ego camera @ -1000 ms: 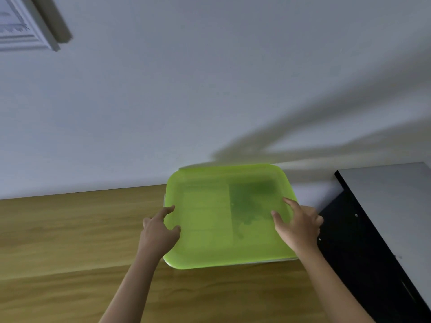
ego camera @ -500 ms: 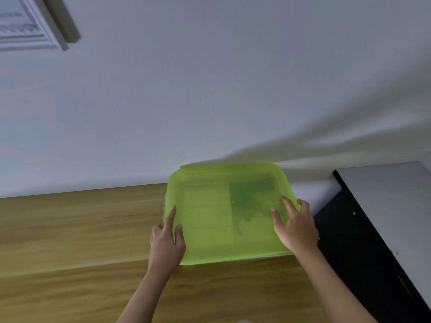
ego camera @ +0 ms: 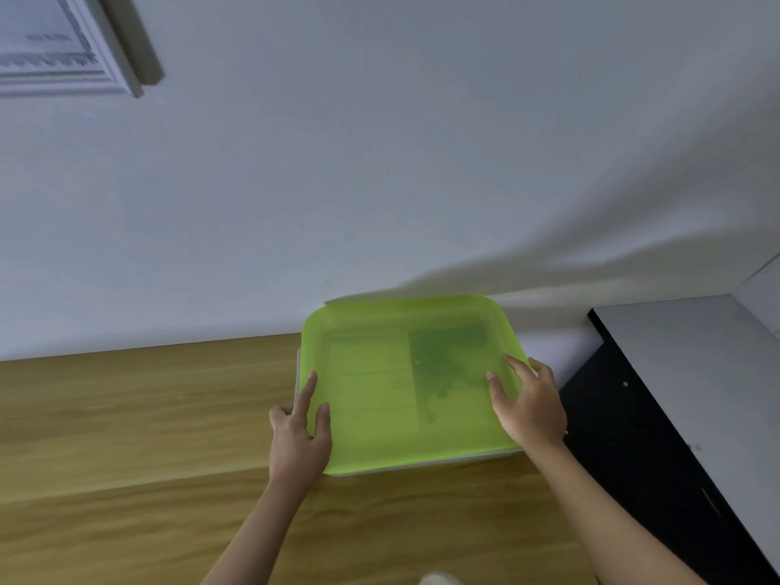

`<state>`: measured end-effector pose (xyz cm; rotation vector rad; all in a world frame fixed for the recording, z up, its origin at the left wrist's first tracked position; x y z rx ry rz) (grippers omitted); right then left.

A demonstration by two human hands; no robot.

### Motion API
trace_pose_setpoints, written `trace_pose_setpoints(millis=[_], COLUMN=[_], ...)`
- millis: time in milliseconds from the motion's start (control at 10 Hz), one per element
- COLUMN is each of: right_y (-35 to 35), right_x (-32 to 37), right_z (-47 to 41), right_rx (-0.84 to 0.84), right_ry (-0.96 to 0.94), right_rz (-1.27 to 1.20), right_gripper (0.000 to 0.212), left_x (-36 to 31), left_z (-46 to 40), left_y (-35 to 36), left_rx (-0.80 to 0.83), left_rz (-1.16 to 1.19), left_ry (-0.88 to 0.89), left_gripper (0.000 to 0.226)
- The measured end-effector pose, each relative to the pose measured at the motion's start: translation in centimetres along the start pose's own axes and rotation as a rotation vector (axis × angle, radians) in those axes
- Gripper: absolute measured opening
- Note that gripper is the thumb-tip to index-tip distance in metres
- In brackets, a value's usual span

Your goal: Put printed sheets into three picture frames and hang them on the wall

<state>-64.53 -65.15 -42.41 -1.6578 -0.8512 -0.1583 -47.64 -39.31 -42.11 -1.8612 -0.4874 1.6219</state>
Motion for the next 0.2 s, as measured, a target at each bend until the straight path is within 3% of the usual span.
trace_pose_setpoints(millis=[100,200], right_y=[-0.32,-0.78], right_x=[0.32,0.17], right_z=[0.05,0.52], right_rx=[-0.098,-0.297], right_ry=[-0.005,0.053], right_rz=[-0.081,-0.327], right_gripper=[0.035,0.042], left_x=[-0.62,-0.29], left_z=[-0.22,-0.58], left_y=[-0.57,-1.31], left_rx=[0.044,0.048], left_rz=[0.042,0.154], left_ry=[-0.02,-0.09], left_gripper=[0.05,0.055])
Point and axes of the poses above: each hand's wrist, its own z-axis away from the middle knuckle, its own y-axis out of the palm, x = y × z, the point moved 1 cm from there along -z, towards the middle knuckle, and after that the axes turned 12 degrees about -x, right-handed, at the moved point
